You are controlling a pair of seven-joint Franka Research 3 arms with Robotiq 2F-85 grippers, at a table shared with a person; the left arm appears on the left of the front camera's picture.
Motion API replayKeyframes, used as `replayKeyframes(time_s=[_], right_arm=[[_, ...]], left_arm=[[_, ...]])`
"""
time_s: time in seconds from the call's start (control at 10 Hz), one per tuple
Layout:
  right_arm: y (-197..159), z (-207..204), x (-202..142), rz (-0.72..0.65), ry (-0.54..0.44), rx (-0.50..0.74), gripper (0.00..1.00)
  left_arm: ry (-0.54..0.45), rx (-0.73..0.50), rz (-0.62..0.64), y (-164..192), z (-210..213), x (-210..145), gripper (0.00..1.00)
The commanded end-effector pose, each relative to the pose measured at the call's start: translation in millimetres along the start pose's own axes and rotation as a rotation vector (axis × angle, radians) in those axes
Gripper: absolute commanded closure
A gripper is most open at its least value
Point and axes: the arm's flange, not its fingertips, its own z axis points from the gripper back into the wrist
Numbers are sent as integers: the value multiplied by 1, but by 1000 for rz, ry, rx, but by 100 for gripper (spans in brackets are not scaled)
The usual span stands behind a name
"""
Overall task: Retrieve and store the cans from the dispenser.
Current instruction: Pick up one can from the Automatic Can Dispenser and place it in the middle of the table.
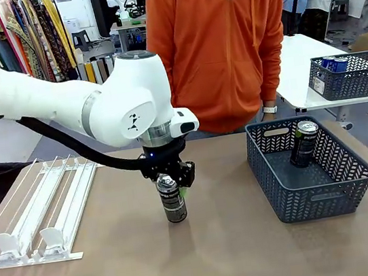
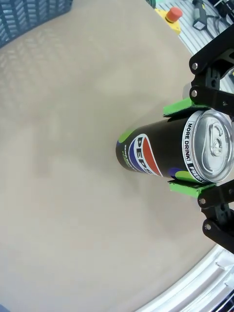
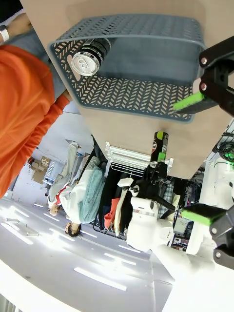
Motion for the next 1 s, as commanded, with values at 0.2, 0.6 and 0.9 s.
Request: replayKeyframes(time_s=[0.2,0.6,0.9], right_arm=[[2,-3,3,12,-26,22,0],[2,-3,3,12,-26,22,0],[2,-3,3,12,-26,22,0]], left_arm=[[30,21,-6,-6,4,2,100],[23,10,17,-1,6,1,0],[16,-15,64,8,31,-10,0]])
